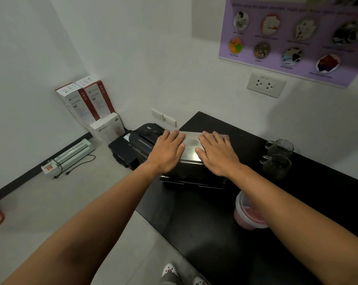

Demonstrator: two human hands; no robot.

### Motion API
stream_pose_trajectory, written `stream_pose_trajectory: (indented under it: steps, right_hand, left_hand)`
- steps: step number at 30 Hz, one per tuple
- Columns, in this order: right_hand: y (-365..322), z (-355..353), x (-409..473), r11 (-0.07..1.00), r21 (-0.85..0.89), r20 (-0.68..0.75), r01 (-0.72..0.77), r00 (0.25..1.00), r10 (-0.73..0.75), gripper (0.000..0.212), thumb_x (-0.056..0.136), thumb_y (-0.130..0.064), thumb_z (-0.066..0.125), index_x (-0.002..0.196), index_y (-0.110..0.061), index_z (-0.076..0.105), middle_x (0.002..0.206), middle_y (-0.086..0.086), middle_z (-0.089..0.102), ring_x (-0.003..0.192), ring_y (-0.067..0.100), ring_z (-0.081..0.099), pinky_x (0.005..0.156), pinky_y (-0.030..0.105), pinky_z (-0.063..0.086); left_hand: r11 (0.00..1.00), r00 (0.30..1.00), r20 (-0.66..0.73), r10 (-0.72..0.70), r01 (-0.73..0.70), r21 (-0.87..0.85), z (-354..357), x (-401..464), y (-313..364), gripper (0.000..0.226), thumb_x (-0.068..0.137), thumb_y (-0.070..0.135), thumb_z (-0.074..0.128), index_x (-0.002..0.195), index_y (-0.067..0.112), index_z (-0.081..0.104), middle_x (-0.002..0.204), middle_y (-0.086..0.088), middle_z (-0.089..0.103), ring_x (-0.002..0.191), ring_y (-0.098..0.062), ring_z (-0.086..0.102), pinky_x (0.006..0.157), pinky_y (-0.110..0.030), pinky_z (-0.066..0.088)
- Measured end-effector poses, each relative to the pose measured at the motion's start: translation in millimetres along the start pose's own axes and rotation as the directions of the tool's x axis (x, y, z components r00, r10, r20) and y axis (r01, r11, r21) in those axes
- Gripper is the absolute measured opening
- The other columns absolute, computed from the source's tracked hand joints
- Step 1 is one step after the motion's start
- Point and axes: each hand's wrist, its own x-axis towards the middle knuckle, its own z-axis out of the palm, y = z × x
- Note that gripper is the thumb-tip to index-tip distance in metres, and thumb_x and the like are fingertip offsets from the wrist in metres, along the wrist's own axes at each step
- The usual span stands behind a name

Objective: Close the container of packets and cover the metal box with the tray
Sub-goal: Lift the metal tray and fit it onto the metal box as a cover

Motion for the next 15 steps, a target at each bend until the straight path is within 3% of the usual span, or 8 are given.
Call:
stream_pose_trajectory:
  steps: [5,10,15]
  right_hand:
    - [6.3,-5.8,-1.9,0.992,0.129,0.012,0.001,1.000,-0.002,0.066,0.105,-0.057,0.024,0.160,-0.022,0.029,0.170,0.002,0.025,0.158,0.031,0.016,0.124,0.051,0.009]
    - [20.1,-11.0,-22.7,0.953,0.296,-0.007,-0.058,0.998,0.063,0.057,0.105,-0.047,0.043,0.154,-0.018,0.038,0.170,0.007,0.024,0.159,0.033,0.008,0.124,0.047,0.015]
    - [32.8,-9.3,-48.0,0.860,0.470,0.067,-0.199,0.980,0.190,0.069,0.103,-0.049,0.050,0.163,-0.028,0.021,0.174,0.003,0.001,0.160,0.029,0.006,0.122,0.044,0.019]
  left_hand:
    - [0.999,1.000,0.001,0.014,-0.014,-0.034,0.2,0.5,-3.0,0.057,0.113,0.043,0.030,0.163,0.016,0.037,0.171,-0.014,0.033,0.160,-0.038,0.020,0.130,-0.050,0.016]
    - [0.966,0.998,-0.029,-0.063,0.053,-0.254,-1.0,-11.5,-11.8,0.060,0.111,0.044,0.043,0.163,0.016,0.036,0.175,-0.010,0.023,0.162,-0.030,0.009,0.127,-0.041,0.010]
    - [0.869,0.979,0.014,-0.203,0.187,-0.459,10.5,-34.0,-19.6,0.070,0.107,0.053,0.049,0.167,0.027,0.023,0.179,-0.002,0.004,0.163,-0.021,0.006,0.127,-0.039,0.013]
